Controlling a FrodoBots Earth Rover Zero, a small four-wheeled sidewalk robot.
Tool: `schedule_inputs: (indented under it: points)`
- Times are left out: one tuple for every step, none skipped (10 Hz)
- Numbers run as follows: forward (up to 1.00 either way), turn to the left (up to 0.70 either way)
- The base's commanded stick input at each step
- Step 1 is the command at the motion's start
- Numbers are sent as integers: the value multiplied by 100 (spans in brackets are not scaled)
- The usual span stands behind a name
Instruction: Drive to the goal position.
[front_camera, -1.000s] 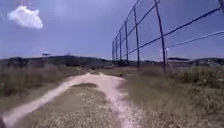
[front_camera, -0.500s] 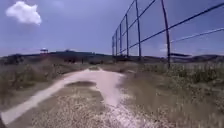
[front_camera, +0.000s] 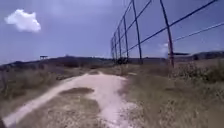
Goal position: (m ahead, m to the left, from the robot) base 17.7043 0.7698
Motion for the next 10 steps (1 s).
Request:
schedule_inputs:
  points:
    - [70, 0]
    - [70, 0]
    - [70, 0]
    - [70, 0]
    - [70, 0]
    - [70, 0]
    - [70, 0]
    - [70, 0]
    - [70, 0]
    - [70, 0]
